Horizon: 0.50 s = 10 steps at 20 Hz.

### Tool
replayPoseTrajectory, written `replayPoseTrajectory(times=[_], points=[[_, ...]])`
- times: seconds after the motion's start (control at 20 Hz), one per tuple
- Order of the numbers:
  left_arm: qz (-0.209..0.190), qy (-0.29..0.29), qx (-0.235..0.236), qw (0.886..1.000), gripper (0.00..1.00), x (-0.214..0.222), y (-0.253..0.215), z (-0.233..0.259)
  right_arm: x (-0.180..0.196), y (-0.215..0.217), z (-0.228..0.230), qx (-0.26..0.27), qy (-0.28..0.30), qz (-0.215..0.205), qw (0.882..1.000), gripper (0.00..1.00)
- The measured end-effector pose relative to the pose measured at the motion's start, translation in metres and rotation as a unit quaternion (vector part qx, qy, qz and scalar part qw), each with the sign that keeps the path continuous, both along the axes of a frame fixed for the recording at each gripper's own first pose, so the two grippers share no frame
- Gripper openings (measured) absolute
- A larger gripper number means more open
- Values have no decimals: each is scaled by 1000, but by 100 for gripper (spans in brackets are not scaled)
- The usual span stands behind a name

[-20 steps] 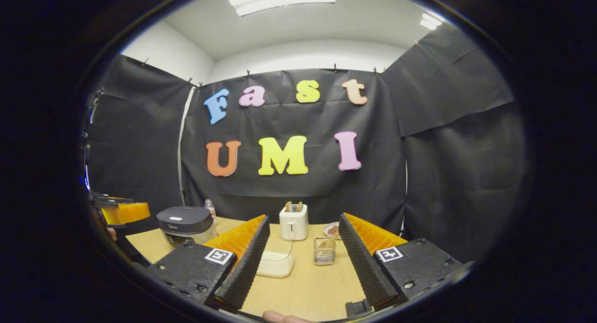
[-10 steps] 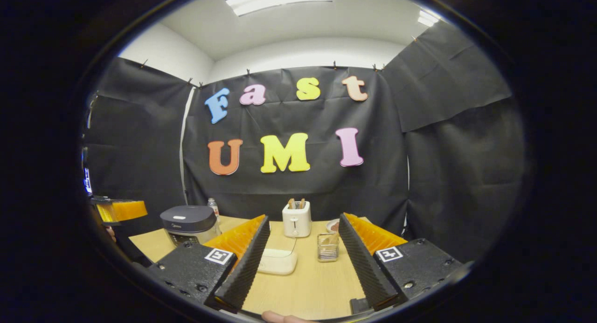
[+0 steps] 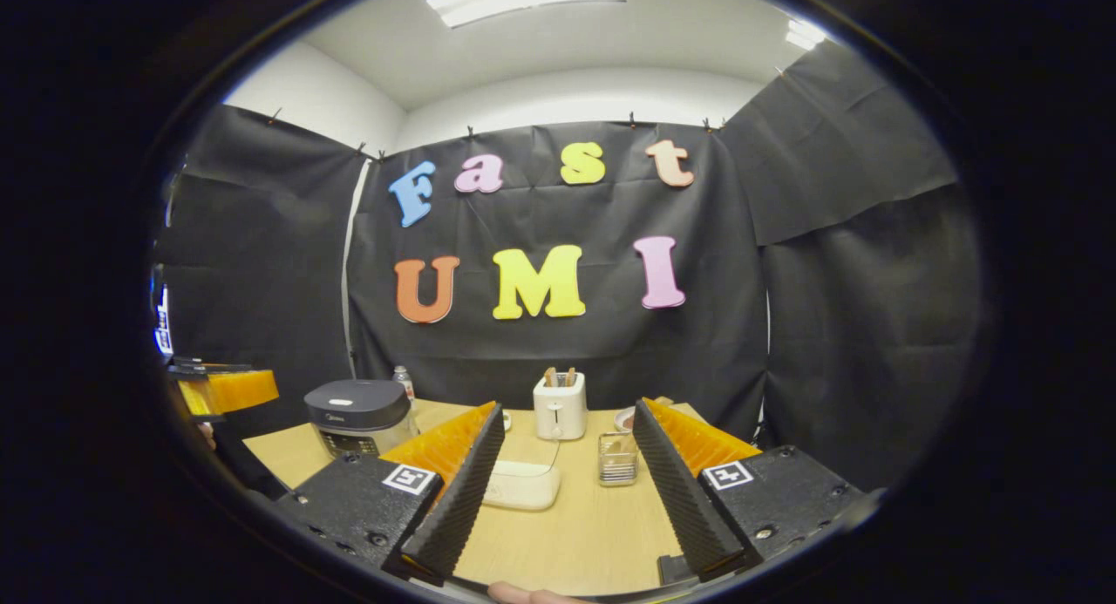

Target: Close the left gripper, press the button to open the rice cooker; take a wooden spoon from the chopstick holder with the right hand, scoop a spoonful of rice and pour it into the rice cooker, then put the wooden spoon back into the chopstick holder.

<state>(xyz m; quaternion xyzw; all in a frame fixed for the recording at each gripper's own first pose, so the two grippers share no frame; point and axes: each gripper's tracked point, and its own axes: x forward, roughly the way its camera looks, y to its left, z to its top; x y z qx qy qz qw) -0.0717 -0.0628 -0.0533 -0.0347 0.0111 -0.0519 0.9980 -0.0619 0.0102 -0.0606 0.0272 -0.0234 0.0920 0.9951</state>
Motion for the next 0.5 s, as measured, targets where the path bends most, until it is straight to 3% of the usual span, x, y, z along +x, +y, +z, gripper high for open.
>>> replayPoseTrajectory(times=[0.5], points=[[-7,-7,3,1000,94,-2,-4,1,-5,19,-2,1,4,25,1000,96]])
